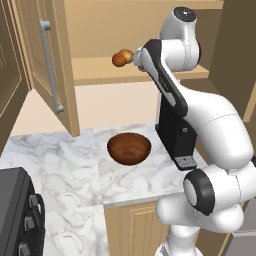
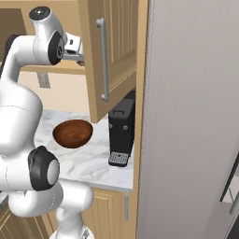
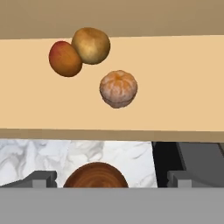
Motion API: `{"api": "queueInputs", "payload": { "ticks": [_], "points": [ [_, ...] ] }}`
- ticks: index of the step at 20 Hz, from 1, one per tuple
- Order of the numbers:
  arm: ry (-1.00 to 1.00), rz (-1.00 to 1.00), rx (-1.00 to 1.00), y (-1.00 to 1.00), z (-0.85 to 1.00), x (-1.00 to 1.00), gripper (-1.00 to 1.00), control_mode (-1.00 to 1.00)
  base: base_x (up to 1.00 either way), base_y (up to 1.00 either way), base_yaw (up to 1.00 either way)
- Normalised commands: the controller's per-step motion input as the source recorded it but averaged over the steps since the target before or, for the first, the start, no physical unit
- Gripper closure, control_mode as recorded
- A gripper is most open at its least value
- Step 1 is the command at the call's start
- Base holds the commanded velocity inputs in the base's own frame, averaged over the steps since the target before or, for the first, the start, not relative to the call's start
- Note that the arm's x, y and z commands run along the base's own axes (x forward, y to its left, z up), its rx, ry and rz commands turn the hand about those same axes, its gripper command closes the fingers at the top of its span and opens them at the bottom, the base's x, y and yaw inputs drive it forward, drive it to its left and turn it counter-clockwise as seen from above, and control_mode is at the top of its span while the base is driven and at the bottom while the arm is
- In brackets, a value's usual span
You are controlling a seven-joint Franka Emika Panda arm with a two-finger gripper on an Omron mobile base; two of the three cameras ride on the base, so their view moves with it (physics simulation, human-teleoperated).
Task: Open the cabinet. Pick the tangerine and mango from the cabinet and place them into the bowl. Then close the cabinet.
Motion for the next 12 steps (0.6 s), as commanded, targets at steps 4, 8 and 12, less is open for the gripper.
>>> {"api": "queueInputs", "payload": {
  "ticks": [4, 8, 12],
  "points": [
    [-0.06, 0.00, 0.00, 0.28, 0.00, -0.01, -1.00, -1.00, 0.00, 0.00, 0.00],
    [-0.01, 0.00, 0.00, 0.07, 0.00, 0.00, -1.00, -1.00, 0.00, 0.00, 0.00],
    [-0.05, 0.00, 0.00, 0.04, 0.00, 0.00, -1.00, -1.00, 0.00, 0.00, 0.00]
  ]
}}
